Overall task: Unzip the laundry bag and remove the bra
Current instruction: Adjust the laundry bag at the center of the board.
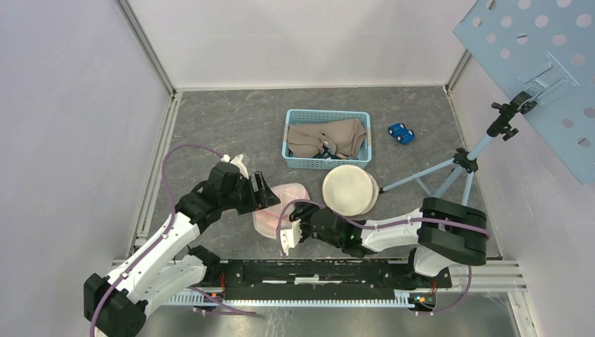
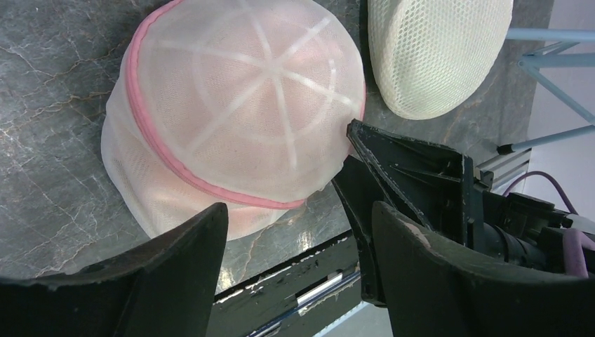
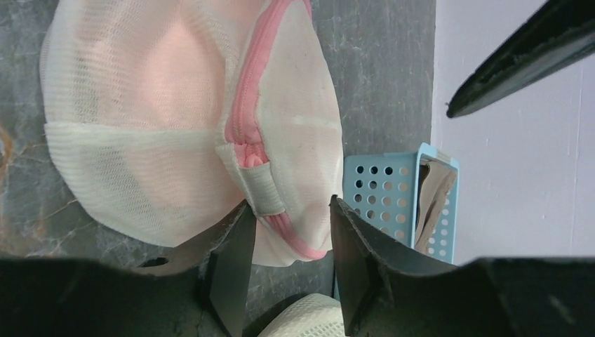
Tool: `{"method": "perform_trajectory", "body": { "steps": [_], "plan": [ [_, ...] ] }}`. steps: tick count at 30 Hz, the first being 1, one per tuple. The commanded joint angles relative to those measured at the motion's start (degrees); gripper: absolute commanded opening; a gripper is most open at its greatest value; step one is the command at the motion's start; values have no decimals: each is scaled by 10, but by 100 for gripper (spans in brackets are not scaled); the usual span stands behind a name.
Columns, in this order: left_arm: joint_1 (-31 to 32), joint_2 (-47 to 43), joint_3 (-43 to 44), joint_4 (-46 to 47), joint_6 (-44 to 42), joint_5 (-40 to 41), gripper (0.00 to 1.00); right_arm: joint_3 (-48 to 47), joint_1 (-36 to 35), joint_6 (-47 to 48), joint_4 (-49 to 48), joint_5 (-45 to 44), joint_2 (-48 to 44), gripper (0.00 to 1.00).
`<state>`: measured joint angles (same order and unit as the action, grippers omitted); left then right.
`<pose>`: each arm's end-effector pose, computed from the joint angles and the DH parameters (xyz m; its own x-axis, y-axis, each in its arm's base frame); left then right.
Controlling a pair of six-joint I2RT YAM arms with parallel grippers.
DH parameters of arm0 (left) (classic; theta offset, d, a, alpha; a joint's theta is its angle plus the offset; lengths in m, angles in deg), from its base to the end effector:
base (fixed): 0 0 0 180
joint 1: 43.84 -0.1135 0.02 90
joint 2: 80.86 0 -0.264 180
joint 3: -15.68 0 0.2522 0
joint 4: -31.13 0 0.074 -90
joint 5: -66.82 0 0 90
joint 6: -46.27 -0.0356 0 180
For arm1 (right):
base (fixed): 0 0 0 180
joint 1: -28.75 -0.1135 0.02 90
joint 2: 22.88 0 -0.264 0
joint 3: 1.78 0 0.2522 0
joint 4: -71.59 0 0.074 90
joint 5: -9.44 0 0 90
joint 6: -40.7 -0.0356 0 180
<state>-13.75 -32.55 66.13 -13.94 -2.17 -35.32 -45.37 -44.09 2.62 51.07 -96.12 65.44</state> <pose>0.1486 -0.0948 0.2460 -0.8545 -0.2544 -0.4528 0.0755 0.8017 -0.5929 0.0947 0.2745 0.1555 0.5931 -0.6494 -0.4759 -0.6184 0.0111 -0.7858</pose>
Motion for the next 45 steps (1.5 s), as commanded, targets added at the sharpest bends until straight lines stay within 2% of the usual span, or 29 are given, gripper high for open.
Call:
{"method": "perform_trajectory", "body": {
  "steps": [1,3,10,13,16,23,31,36,40,45],
  "plan": [
    [0,-11,9,9,8,10,84,-23,10,11,-30,13,16,51],
    [0,-12,13,5,7,12,86,-26,16,8,-26,29,20,55],
    [-3,0,17,14,14,-1,87,-42,23,16,-10,49,43,53],
    [-6,2,18,19,18,-3,88,-39,23,11,-9,47,47,44],
    [-6,5,21,24,21,-8,88,-28,23,-3,-17,42,33,27],
    [-7,0,28,23,19,-11,86,-21,23,-66,26,54,-62,0],
    [-6,-6,39,47,-13,-57,81,-39,31,-181,124,101,-127,0],
    [-6,-14,50,28,-32,-57,83,-64,37,-245,190,108,-128,0],
    [-6,-12,38,43,-3,-88,85,-60,46,-304,196,100,-142,0],
    [-5,-6,-8,110,69,-112,83,-64,48,-346,185,91,-145,4]
  ]
}}
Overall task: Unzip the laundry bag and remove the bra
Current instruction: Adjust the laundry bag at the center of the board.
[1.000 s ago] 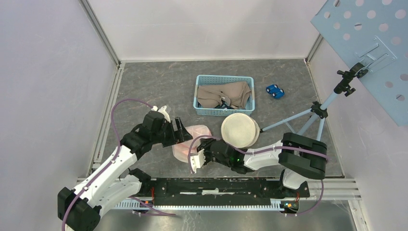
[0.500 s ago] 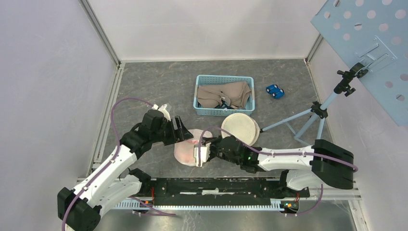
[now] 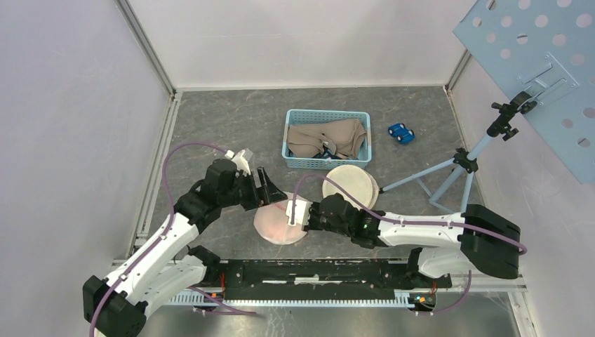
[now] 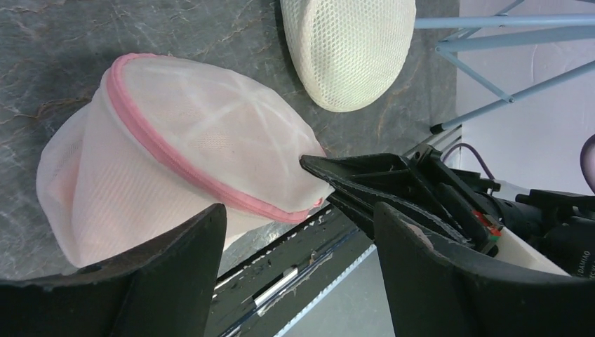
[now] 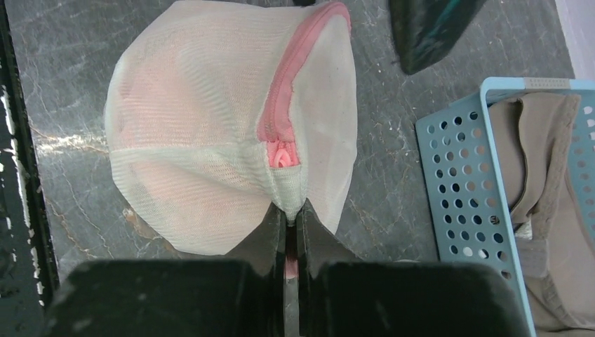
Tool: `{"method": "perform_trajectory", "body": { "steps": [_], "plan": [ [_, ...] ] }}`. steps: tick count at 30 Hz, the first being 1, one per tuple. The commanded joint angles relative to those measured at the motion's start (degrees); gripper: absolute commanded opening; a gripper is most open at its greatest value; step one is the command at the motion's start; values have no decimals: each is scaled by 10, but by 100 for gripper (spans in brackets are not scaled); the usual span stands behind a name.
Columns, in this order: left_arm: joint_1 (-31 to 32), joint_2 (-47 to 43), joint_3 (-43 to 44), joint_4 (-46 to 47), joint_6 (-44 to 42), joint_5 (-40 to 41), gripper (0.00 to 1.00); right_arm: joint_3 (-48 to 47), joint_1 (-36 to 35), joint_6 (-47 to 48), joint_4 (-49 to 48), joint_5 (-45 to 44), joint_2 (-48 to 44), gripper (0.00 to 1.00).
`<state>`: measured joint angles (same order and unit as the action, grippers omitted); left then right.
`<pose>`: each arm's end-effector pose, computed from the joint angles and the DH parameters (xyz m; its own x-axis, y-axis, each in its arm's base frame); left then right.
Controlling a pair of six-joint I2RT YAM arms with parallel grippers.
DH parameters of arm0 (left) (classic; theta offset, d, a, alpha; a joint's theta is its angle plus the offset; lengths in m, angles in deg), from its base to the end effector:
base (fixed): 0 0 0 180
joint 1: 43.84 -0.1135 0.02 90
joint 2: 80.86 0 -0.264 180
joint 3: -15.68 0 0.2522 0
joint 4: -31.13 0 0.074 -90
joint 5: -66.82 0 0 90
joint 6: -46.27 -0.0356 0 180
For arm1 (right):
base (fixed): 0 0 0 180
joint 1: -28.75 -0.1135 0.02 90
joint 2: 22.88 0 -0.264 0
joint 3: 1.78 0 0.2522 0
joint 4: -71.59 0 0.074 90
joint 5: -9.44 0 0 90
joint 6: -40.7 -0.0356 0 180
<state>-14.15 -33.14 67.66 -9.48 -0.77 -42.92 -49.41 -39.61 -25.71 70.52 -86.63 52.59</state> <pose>0.1508 -0.0998 0.2638 -0.8556 -0.2506 -0.4530 0.1632 0.6999 -0.6954 0.1047 0.2537 0.2020 0.2037 -0.5655 -0.7992 -0.8816 0.2489 -0.4009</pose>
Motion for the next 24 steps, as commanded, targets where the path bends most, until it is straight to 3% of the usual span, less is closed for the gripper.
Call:
{"method": "perform_trajectory", "body": {
  "steps": [1,11,17,21,24],
  "plan": [
    [0,4,-26,71,63,-35,81,-28,3,-68,-11,-5,-14,5],
    [2,23,-36,89,99,-8,67,-48,3,-83,-19,8,-10,10],
    [2,29,-57,125,132,-24,40,-25,3,-66,-43,30,-40,13],
    [2,24,-69,137,152,-28,31,-7,3,-48,-58,40,-64,15],
    [2,6,-74,141,168,-21,17,3,3,-41,-65,45,-74,26]
  ]
}}
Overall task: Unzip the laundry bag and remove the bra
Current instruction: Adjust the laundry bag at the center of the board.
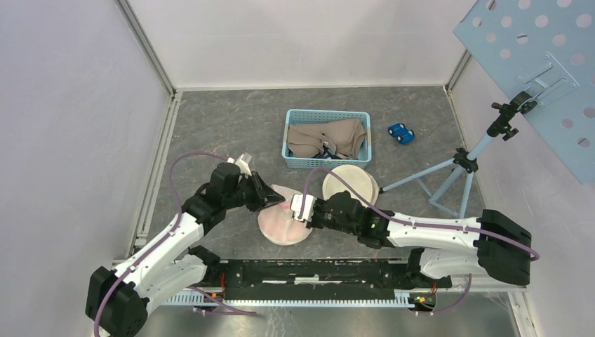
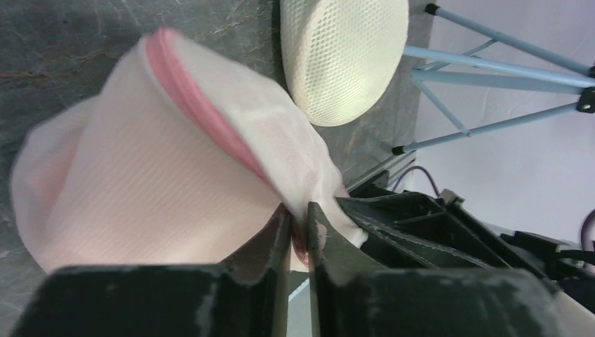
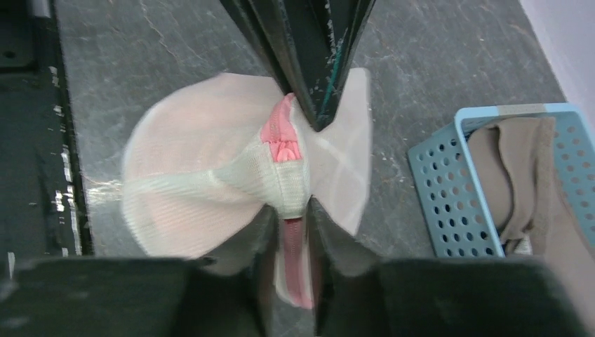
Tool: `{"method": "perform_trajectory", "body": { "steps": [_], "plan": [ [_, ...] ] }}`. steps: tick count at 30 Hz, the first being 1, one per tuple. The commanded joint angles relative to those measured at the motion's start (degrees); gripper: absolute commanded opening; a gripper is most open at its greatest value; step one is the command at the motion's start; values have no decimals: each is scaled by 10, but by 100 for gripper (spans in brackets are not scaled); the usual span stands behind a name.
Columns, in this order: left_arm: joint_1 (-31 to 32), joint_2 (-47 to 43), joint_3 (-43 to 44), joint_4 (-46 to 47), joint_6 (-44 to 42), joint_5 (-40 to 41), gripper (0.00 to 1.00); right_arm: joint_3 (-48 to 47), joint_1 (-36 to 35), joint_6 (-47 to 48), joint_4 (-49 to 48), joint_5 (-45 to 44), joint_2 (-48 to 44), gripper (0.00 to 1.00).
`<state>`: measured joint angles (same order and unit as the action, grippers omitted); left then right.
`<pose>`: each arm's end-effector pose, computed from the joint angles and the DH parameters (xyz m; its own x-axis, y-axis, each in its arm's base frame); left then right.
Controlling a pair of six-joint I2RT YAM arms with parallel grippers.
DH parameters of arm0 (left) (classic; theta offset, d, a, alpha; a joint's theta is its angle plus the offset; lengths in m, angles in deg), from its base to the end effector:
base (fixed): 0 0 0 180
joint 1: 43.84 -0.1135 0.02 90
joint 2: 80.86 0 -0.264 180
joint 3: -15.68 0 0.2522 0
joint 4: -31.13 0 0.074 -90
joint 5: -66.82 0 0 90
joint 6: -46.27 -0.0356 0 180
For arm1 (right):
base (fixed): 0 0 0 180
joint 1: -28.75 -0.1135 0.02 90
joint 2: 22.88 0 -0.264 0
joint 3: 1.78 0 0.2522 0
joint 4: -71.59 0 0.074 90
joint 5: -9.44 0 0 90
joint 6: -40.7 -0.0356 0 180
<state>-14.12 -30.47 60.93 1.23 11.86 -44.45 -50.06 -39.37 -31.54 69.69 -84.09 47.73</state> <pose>0.1591 -0.1057 0.2328 -0.8757 -0.3853 -0.2909 -0.0045 0.6090 -0.7932 0.1020 0.2481 0.2285 0.1521 -0.4383 -0.8859 -0.9013 0.3064 -0.3063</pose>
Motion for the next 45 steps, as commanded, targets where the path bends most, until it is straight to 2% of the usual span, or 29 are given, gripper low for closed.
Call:
{"method": "perform_trajectory", "body": {
  "steps": [1,3,7,12,17,21,22,24,26,27,30,32,35,38,45],
  "plan": [
    [2,-28,-10,37,54,-4,10,15,1,21,-59,19,-31,35],
    [2,-41,-14,38,73,2,2,27,1,24,-62,19,-42,48],
    [1,-56,-30,60,123,-10,2,67,1,29,-80,19,-78,59],
    [1,-68,-46,95,176,-25,2,108,1,32,-123,24,-112,64],
    [1,-71,-56,129,216,-36,2,126,0,22,-177,25,-100,67],
    [1,-74,-62,140,229,-42,2,118,0,18,-199,34,-78,62],
    [1,-75,-69,152,237,-45,2,118,0,18,-206,34,-74,54],
    [1,-74,-73,159,231,-52,2,116,0,19,-209,31,-72,28],
    [1,-67,-46,119,173,-54,5,114,0,18,-201,23,-79,10],
    [1,-61,-18,70,121,-50,12,113,0,18,-189,19,-85,1],
    [1,-33,82,-81,-45,-24,55,100,1,16,-131,18,-105,0],
    [1,-23,120,-127,-129,-19,64,95,1,13,-94,26,-116,0],
    [1,-32,143,-138,-214,-29,68,91,1,2,-48,30,-133,0],
    [2,-45,151,-137,-300,-86,68,83,1,1,2,34,-150,0],
    [9,-148,131,-144,-429,-145,68,67,2,-5,67,51,-169,0]
  ]
}}
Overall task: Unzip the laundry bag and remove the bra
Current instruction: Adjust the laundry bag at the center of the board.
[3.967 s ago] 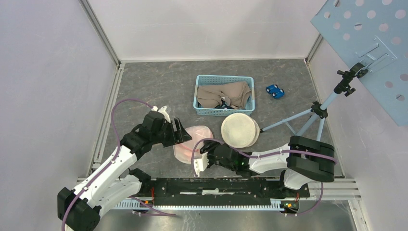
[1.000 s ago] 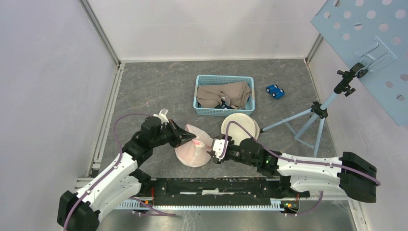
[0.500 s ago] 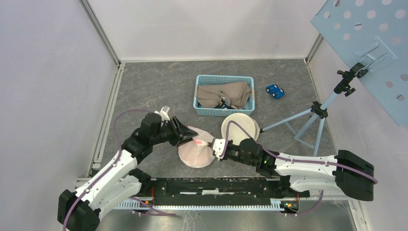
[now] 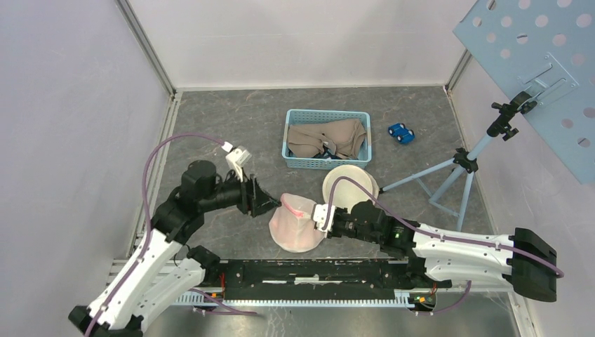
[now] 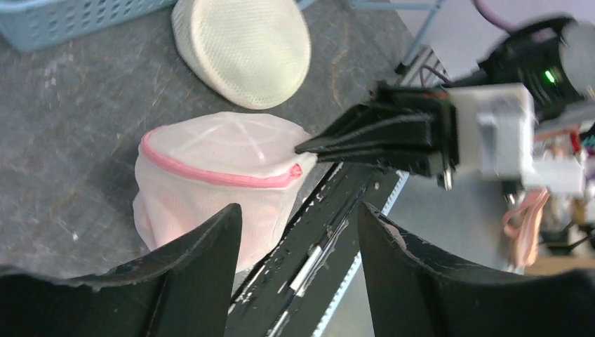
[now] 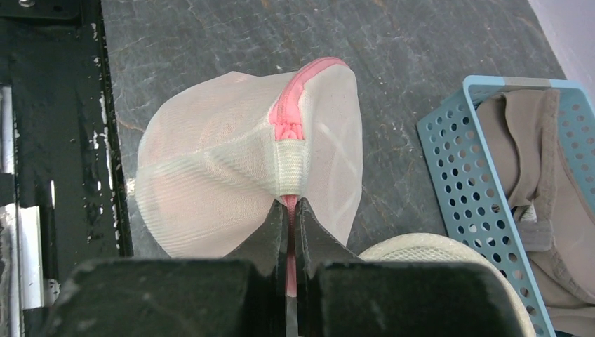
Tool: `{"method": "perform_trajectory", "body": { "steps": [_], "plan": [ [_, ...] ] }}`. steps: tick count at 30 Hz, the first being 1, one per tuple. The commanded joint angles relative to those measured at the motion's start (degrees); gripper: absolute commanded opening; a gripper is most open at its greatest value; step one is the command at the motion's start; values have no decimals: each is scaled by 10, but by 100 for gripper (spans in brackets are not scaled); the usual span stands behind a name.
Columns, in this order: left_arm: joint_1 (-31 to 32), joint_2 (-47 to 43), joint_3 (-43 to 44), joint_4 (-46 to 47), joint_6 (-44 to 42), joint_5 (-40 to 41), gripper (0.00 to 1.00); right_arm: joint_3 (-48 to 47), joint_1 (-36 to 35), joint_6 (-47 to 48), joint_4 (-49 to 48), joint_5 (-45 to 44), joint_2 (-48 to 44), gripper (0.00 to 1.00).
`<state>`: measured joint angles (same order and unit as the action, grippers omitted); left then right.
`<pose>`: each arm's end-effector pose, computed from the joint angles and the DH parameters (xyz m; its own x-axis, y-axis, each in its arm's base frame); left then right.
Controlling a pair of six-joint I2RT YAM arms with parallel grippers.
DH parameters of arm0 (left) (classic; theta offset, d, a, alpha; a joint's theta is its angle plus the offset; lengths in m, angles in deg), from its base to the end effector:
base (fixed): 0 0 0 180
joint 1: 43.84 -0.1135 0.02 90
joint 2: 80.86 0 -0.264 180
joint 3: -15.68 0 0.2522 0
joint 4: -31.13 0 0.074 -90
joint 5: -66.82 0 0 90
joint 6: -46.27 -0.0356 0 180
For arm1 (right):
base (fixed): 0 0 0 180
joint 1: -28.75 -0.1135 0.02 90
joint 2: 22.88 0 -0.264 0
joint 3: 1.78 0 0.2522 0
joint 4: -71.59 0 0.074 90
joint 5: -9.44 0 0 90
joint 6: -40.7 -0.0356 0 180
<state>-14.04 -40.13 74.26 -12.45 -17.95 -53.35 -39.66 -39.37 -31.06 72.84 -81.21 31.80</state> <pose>0.1251 -0.0923 0.3176 -0.6970 -0.0341 -0.7163 0.5768 0.5668 -0.5883 0.0798 0.1975 0.2221 0.1795 -0.3928 -0.9019 -0.9136 0.2734 -0.3009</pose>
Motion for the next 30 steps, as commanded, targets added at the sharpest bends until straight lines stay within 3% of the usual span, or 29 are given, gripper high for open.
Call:
{"method": "perform_trajectory", "body": {
  "steps": [1,6,12,21,27,30],
  "plan": [
    [11,-58,-3,-9,-147,-57,66,-39,2,-11,39,26,-9,0],
    [59,-3,17,-68,-220,11,58,-54,4,-19,46,30,-1,0],
    [203,72,54,-95,-313,164,55,-73,28,-16,62,60,9,0],
    [211,24,-17,62,-412,145,46,-81,67,21,76,120,18,0],
    [211,56,-35,100,-424,109,49,-85,73,32,78,156,21,0],
    [210,64,-41,112,-420,116,45,-79,72,32,74,155,17,0]
  ]
}}
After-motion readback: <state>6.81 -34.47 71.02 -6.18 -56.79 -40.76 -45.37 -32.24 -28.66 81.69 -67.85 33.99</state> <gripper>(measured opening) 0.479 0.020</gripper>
